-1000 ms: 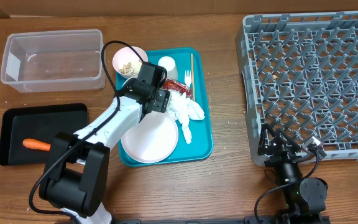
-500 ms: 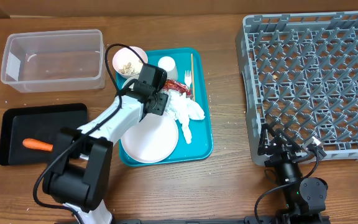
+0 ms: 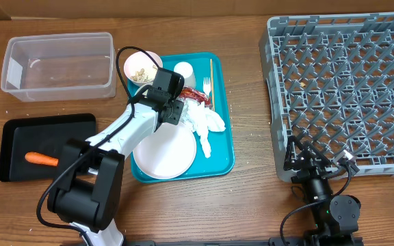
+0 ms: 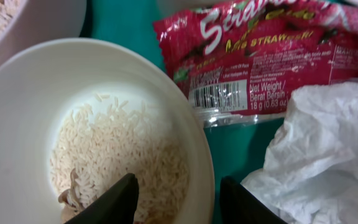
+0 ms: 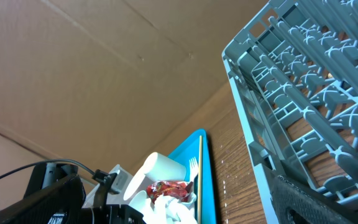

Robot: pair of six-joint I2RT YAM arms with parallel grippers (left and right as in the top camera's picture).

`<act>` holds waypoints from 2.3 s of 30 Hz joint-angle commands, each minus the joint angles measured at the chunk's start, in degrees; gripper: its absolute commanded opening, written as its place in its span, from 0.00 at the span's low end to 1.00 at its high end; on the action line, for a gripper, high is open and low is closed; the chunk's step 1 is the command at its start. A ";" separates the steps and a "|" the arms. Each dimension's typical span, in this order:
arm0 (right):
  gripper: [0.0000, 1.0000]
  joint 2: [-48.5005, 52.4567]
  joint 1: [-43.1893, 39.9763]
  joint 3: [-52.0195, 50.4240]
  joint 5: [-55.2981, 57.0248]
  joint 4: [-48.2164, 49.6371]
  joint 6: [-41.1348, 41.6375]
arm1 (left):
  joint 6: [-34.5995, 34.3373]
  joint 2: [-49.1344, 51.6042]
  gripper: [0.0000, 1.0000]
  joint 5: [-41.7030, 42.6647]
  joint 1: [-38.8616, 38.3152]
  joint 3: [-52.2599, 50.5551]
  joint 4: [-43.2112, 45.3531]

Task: Sort waste into correct bins and load items into the dishwasher rack
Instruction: 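Move the left gripper to the rice bowl and grasp its rim, then lift the rice bowl over the black tray and tip out the rice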

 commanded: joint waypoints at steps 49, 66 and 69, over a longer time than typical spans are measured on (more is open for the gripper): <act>1.00 -0.35 0.31 -0.59 0.57 0.28 0.04 | -18.38 -29.33 0.04 43.98 57.83 -0.50 -26.03; 1.00 -0.35 0.31 -0.59 0.59 0.28 0.04 | -16.92 -17.92 0.04 72.94 72.00 -14.05 1.18; 1.00 -0.35 0.31 -0.59 0.57 0.28 0.04 | -17.31 -17.92 0.04 75.67 72.02 -14.05 2.47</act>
